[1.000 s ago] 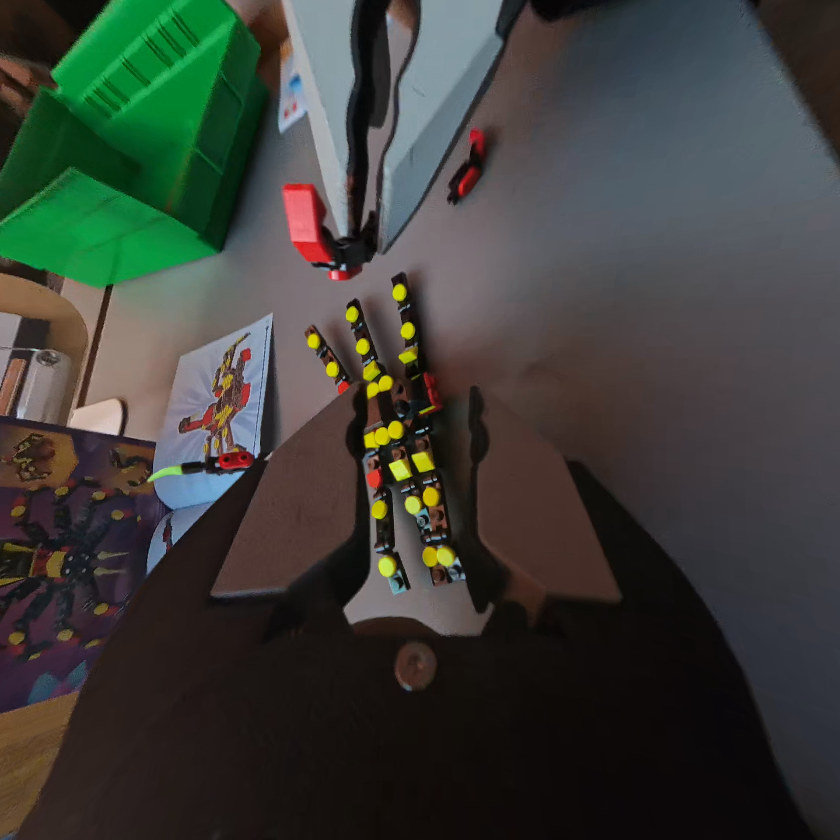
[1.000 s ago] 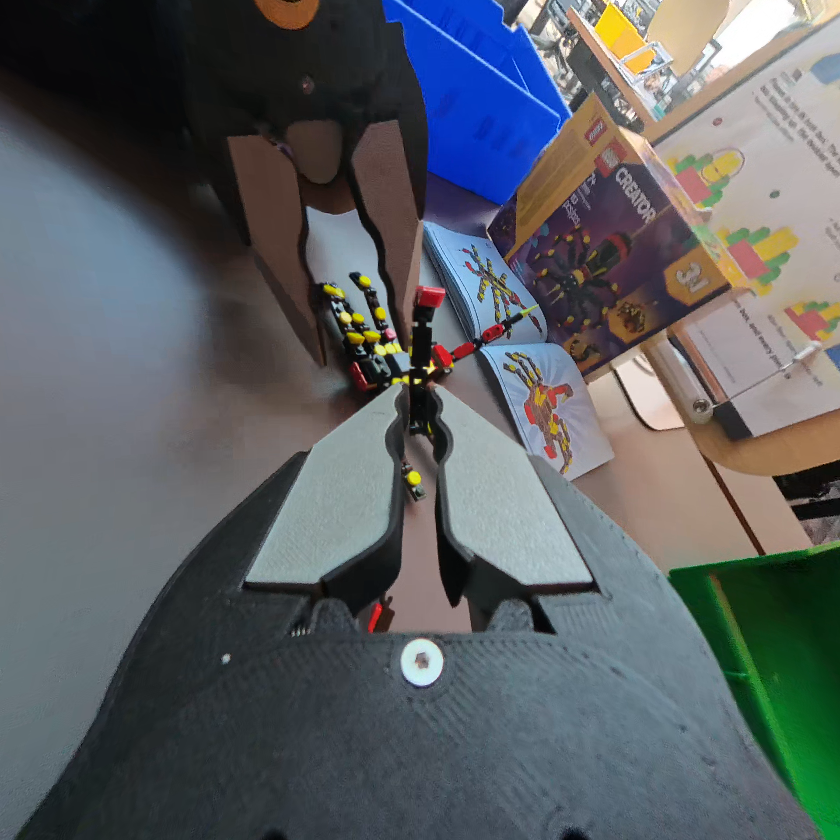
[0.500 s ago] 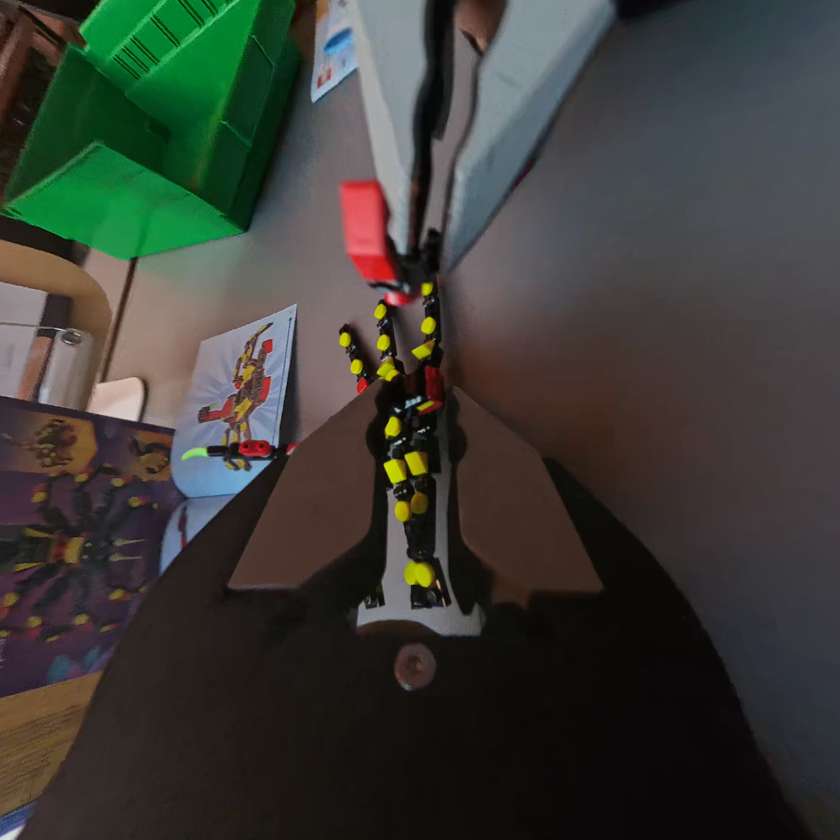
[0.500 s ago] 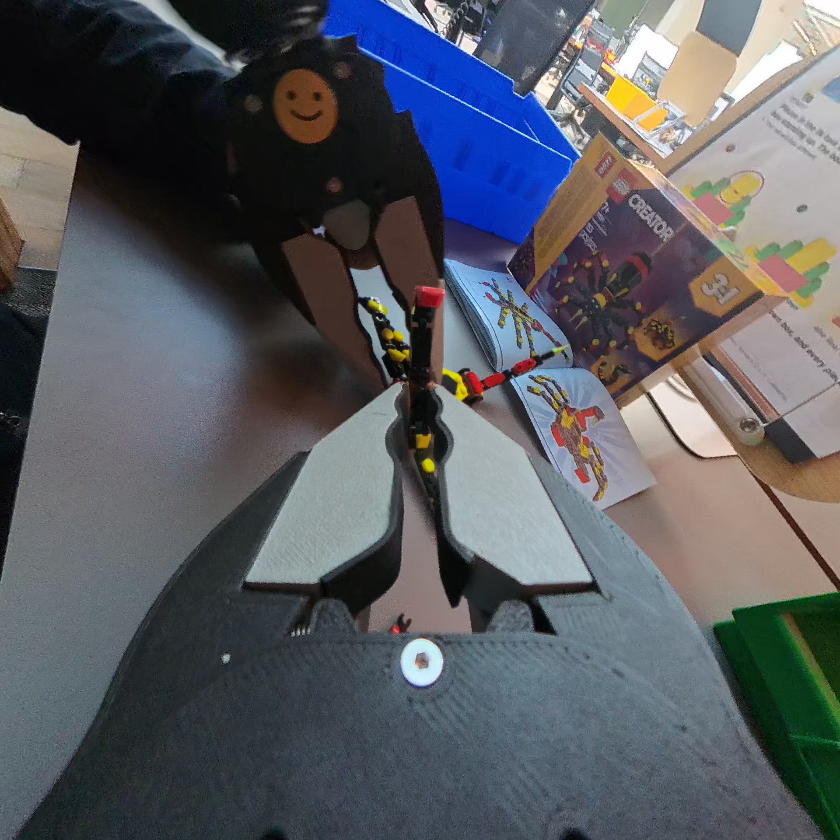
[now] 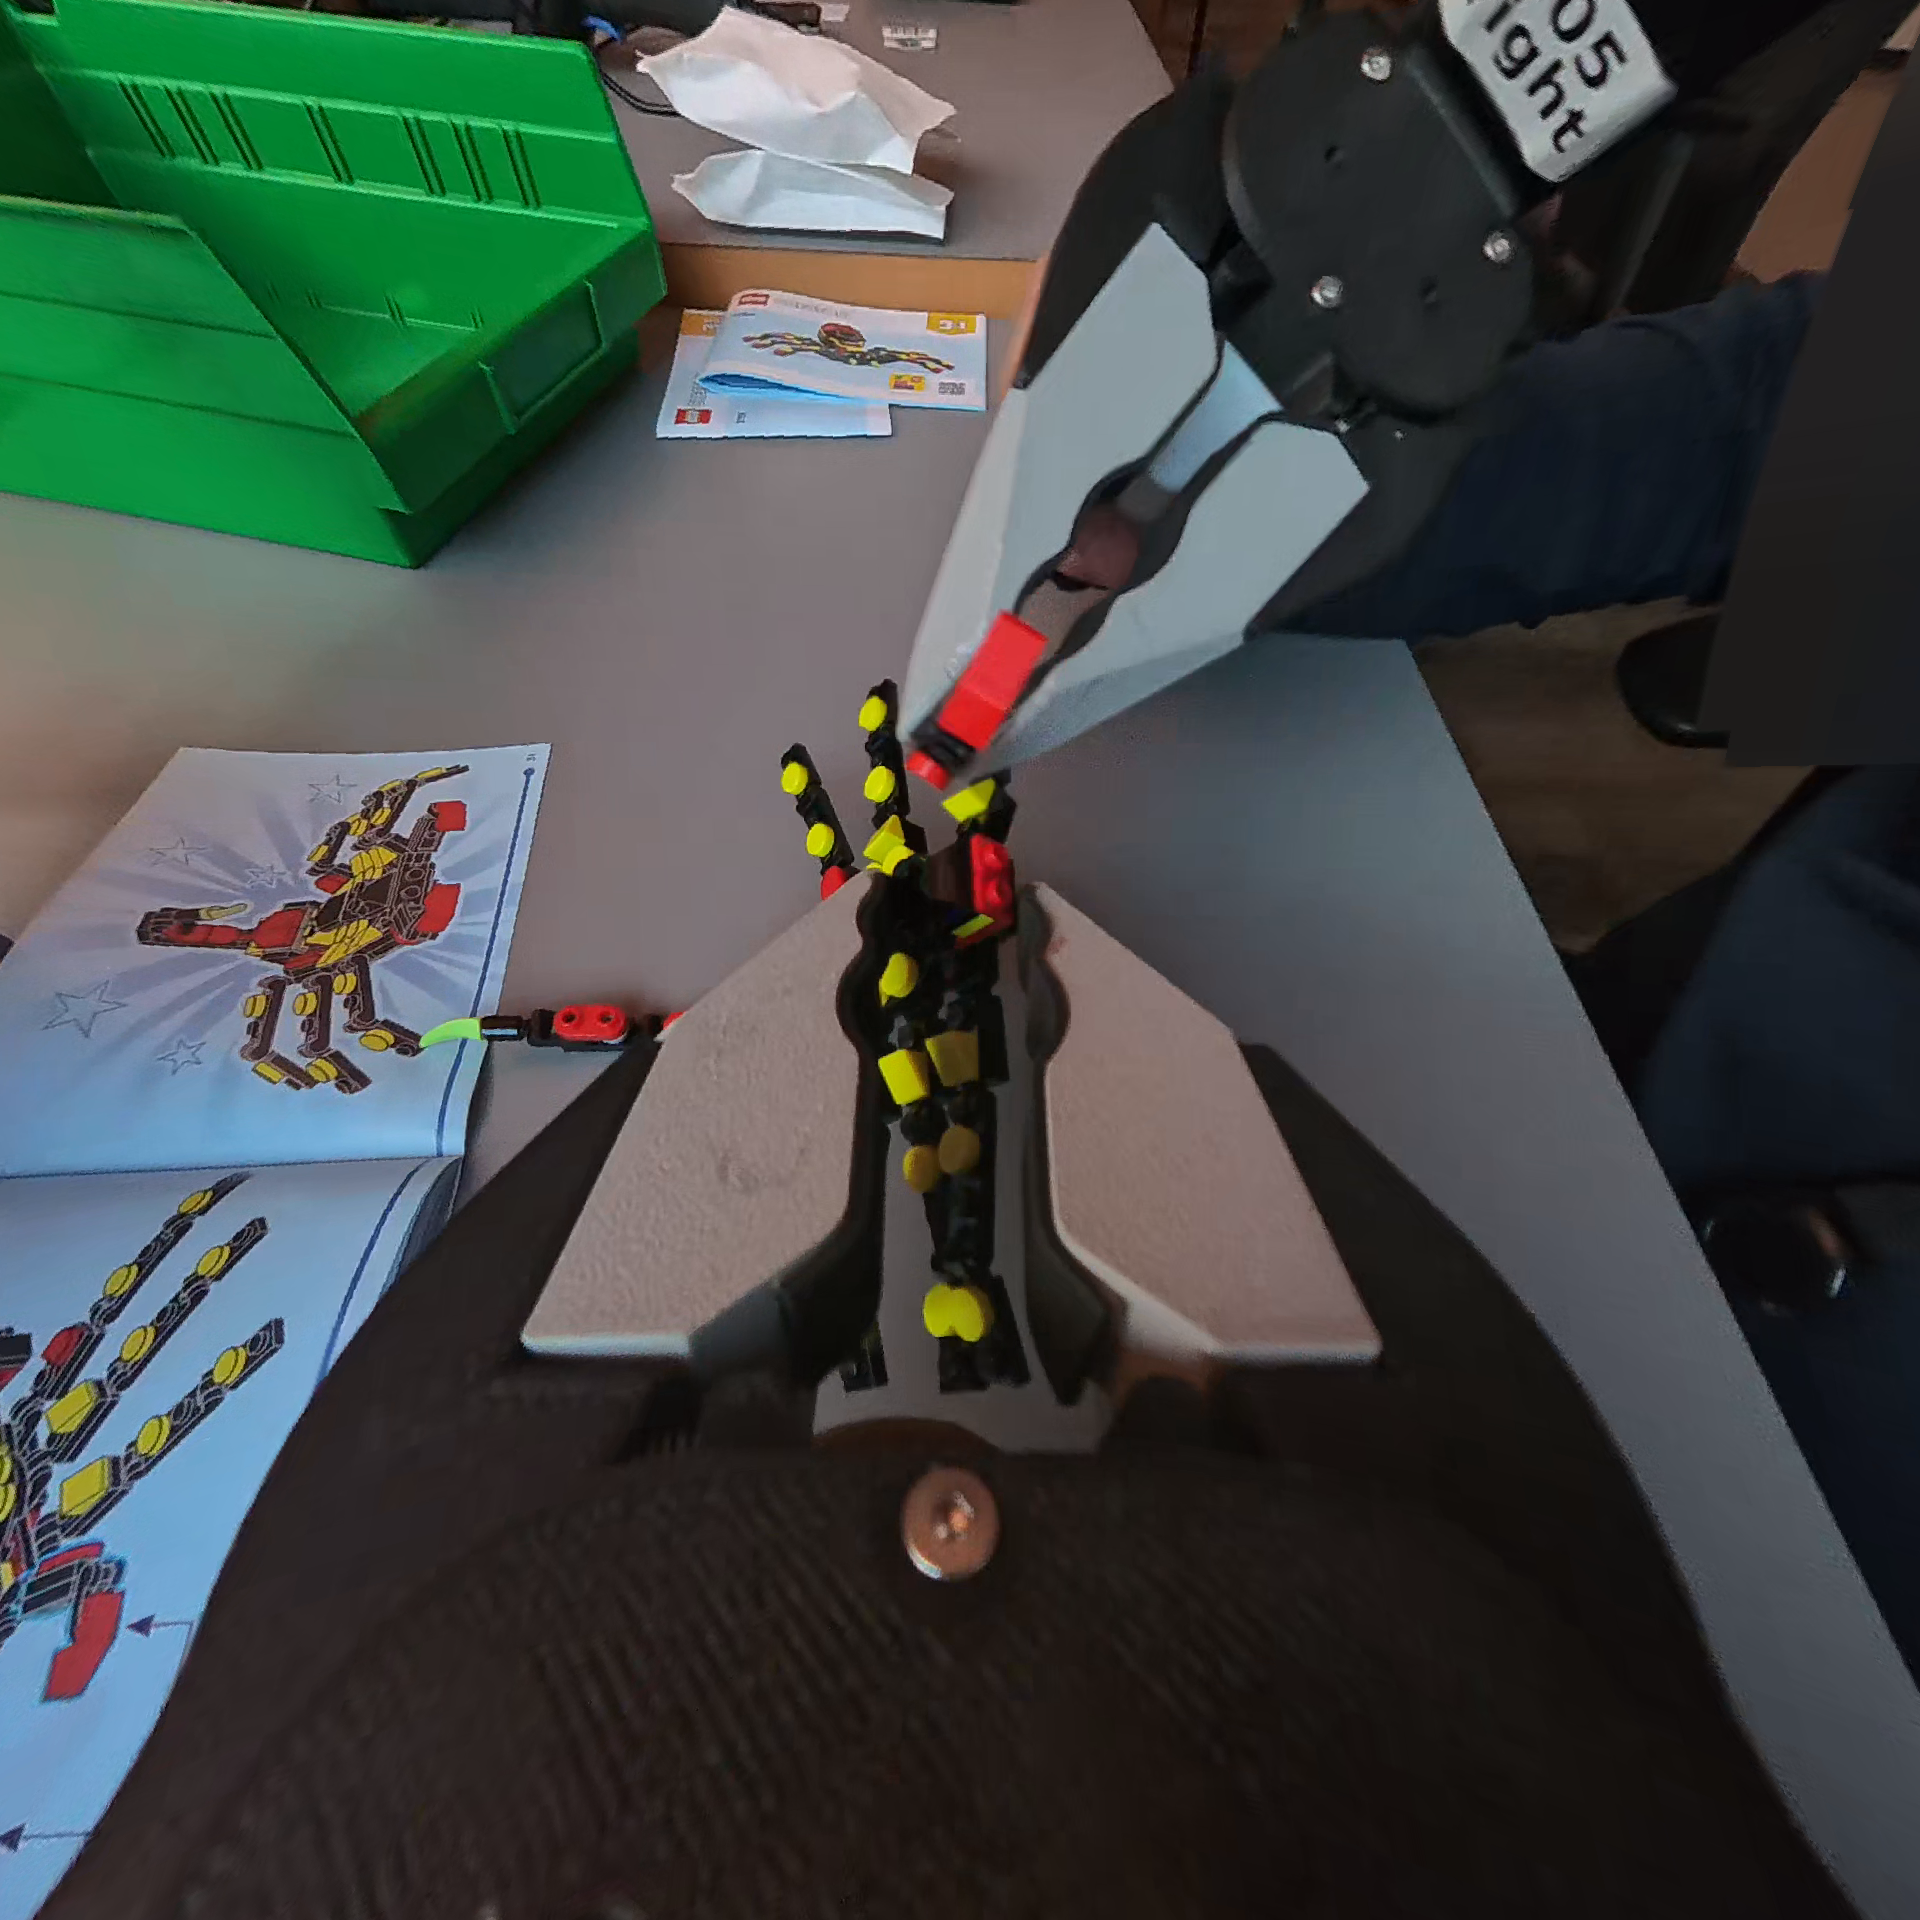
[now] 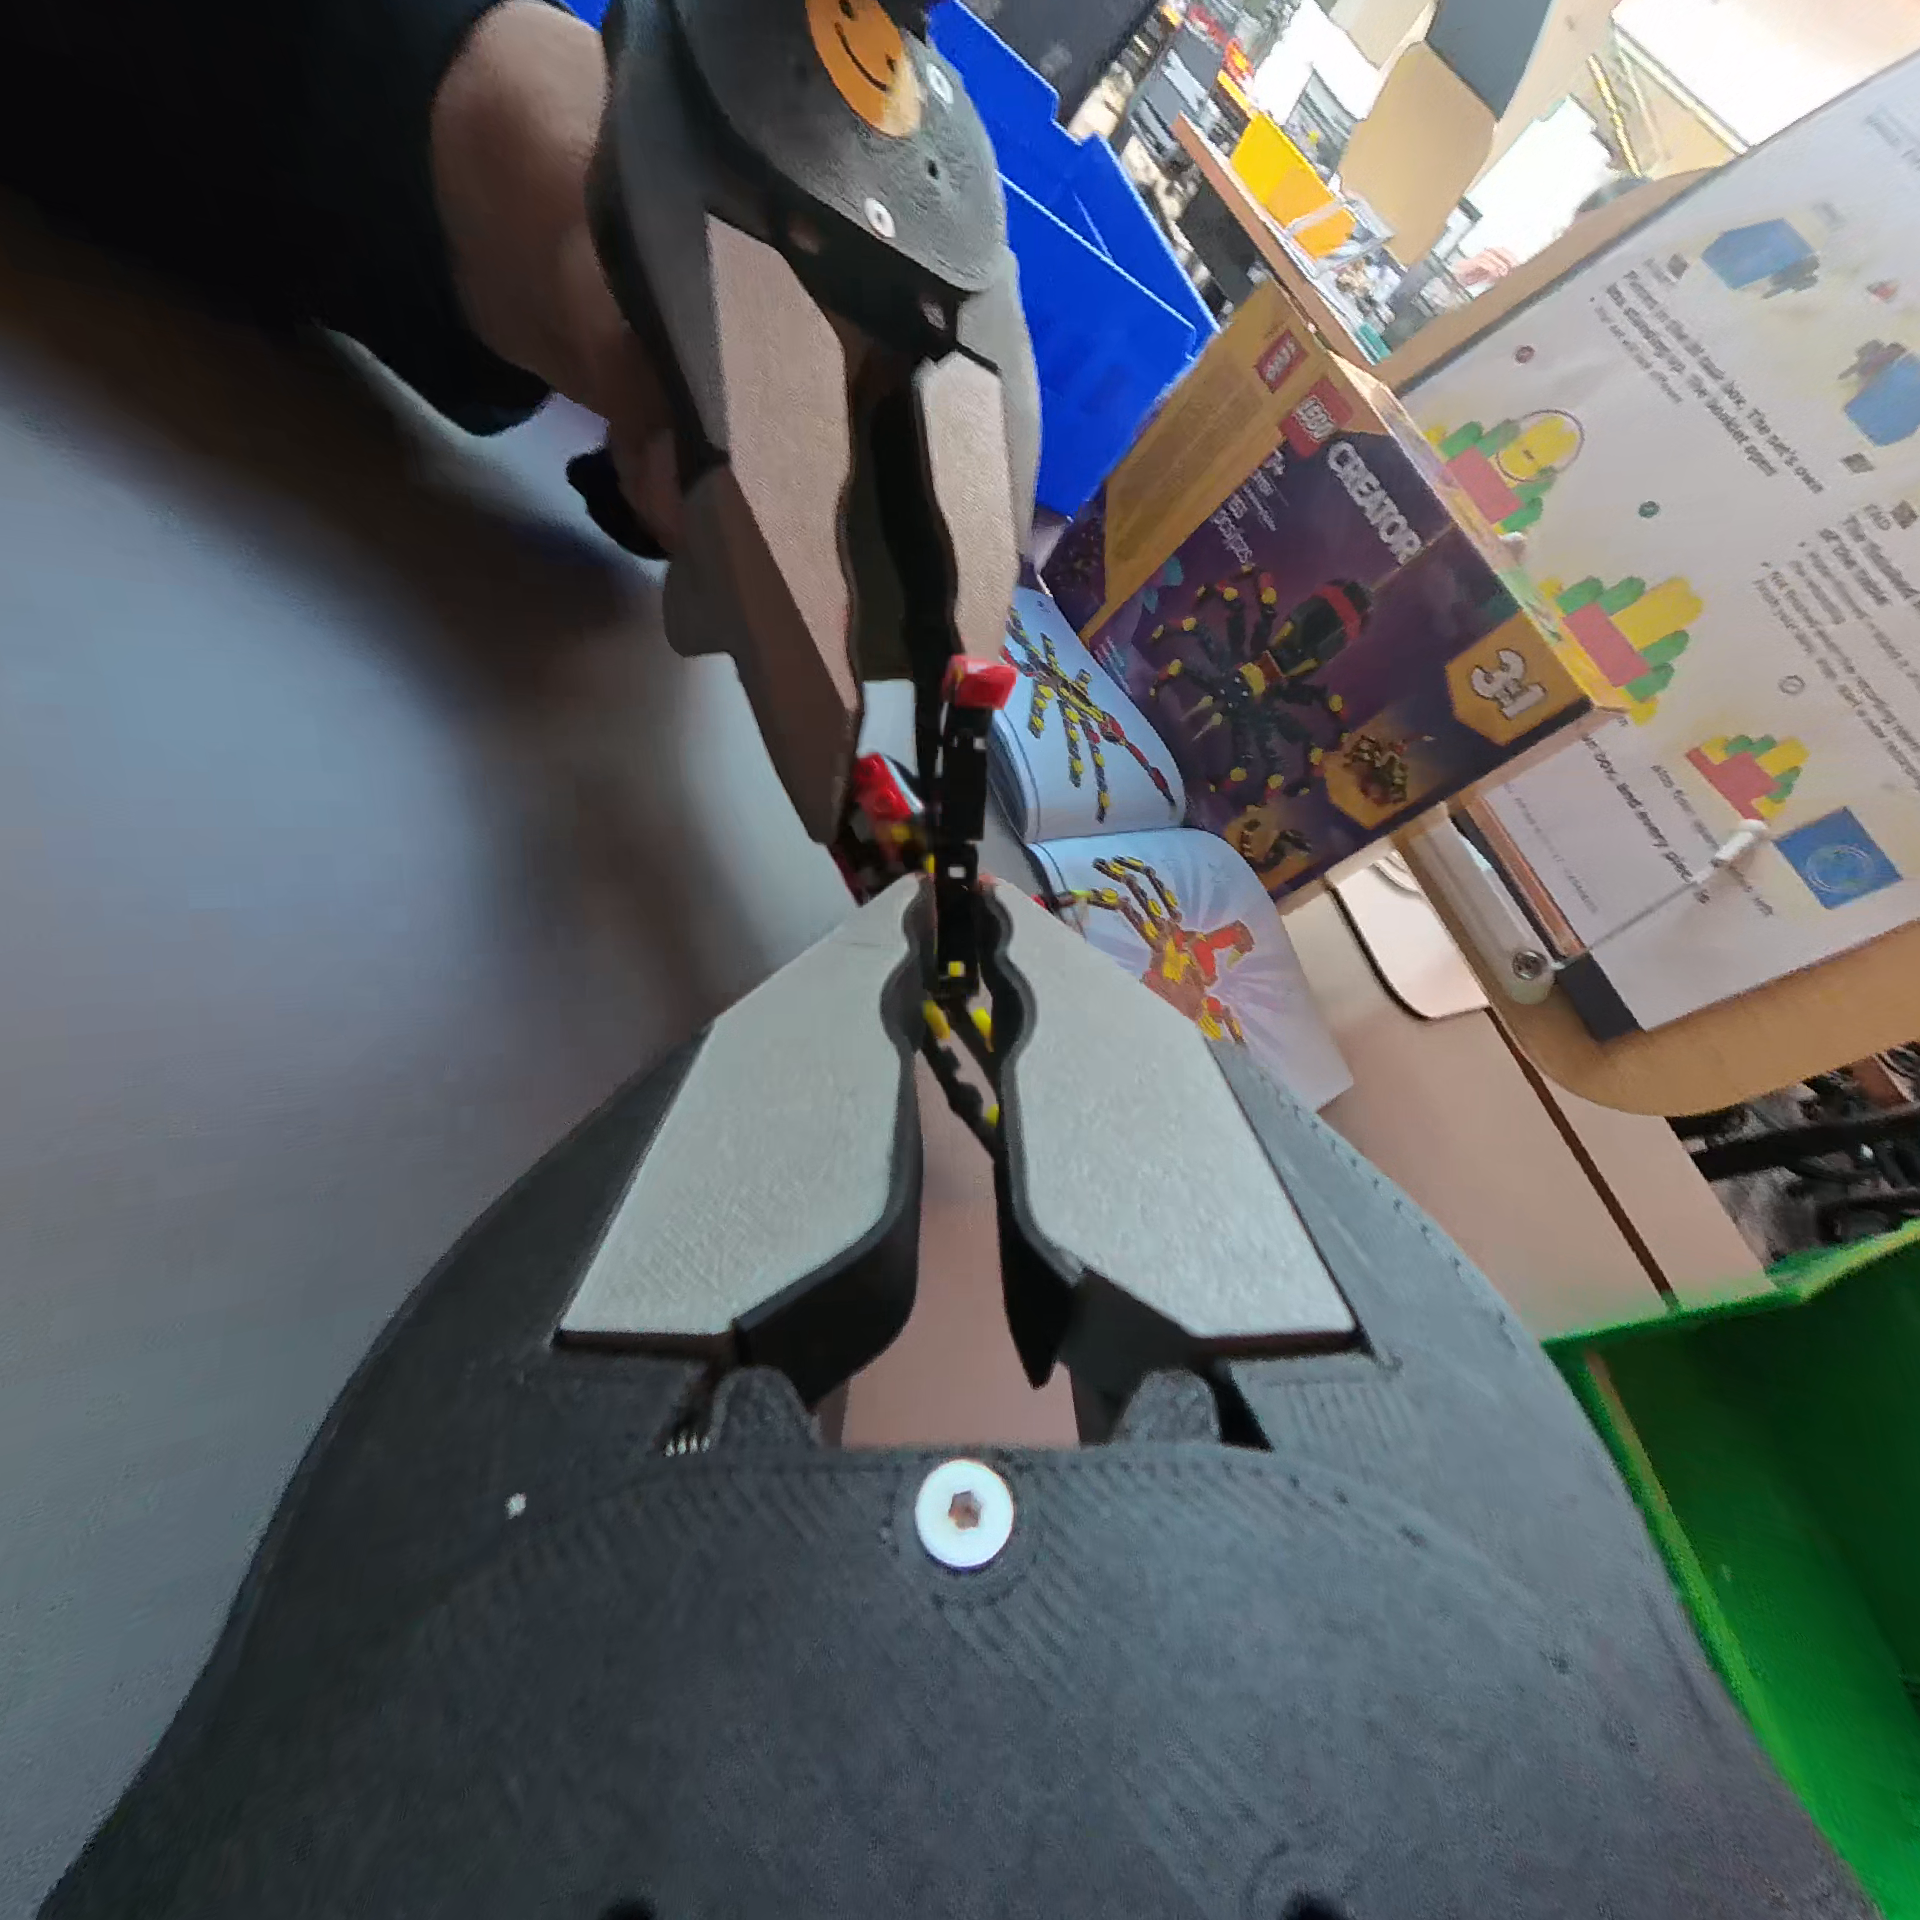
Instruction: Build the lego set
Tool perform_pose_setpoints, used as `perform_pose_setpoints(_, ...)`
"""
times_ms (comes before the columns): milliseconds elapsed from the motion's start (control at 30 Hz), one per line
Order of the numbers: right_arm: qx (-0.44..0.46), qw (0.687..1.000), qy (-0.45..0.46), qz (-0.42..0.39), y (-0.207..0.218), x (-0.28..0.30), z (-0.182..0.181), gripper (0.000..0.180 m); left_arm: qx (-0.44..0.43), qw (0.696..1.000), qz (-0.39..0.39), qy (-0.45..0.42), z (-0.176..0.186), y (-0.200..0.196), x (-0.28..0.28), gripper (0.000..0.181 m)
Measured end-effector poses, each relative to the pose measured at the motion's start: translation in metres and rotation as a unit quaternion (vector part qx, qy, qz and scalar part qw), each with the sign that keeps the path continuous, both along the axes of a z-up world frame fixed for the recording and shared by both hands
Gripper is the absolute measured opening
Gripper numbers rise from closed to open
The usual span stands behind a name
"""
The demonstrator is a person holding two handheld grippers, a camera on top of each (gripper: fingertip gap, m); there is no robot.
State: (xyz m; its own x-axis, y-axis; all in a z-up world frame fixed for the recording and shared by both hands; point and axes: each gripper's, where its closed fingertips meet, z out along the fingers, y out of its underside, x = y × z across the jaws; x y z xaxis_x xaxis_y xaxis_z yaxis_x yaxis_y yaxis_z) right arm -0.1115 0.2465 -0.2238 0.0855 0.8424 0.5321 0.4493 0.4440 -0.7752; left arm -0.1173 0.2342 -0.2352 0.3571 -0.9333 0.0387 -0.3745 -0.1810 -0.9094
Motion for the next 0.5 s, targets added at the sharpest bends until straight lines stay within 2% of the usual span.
perform_pose_setpoints(133,-0.017,1.0,0.014,-0.008,0.004,0.004,0.003,0.005,0.032,0.999,-0.011,0.033,-0.006,-0.009,-0.001,0.021)
perform_pose_setpoints(233,-0.004,0.999,0.024,0.041,-0.016,0.001,0.008,0.005,0.068,0.995,-0.002,0.072,-0.01,-0.006,-0.001,0.021)
perform_pose_setpoints(300,0.03,0.998,0.024,0.051,-0.024,-0.001,0.01,0.005,0.048,0.997,-0.004,0.06,-0.008,-0.004,-0.001,0.021)
perform_pose_setpoints(400,0.069,0.997,-0.023,-0.001,-0.009,-0.001,-0.002,0.005,-0.012,1.0,-0.007,0.001,0.0,-0.001,-0.003,0.021)
perform_pose_setpoints(500,0.076,0.996,-0.03,-0.028,-0.002,0.015,0.003,0.005,-0.012,1.0,0.015,-0.005,-0.001,0.008,-0.015,0.021)
